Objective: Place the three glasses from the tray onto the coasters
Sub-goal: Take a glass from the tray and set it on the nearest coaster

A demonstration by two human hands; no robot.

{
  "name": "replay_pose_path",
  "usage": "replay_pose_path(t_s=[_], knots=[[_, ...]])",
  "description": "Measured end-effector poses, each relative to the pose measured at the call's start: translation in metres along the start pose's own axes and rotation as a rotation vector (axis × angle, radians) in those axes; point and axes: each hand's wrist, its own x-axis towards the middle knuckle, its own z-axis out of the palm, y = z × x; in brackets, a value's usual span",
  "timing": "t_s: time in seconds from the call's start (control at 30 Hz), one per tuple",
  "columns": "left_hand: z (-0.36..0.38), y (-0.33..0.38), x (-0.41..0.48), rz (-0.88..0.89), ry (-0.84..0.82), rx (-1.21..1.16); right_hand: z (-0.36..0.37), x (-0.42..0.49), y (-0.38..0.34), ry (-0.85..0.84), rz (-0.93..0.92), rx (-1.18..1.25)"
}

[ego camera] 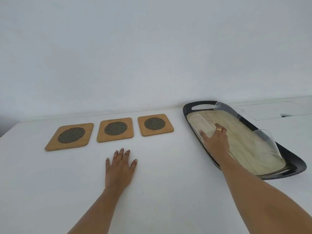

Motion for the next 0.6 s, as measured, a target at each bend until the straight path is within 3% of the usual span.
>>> replay_pose_path(t_s=[0.33, 0.6], knots=[[0.0, -0.001, 0.001, 0.014, 0.023, 0.0, 0.008, 0.001, -0.003, -0.069, 0.065, 0.012], [0.001, -0.002, 0.0, 0.016, 0.032, -0.017, 0.011, 0.002, -0.003, 0.012, 0.082, 0.07]])
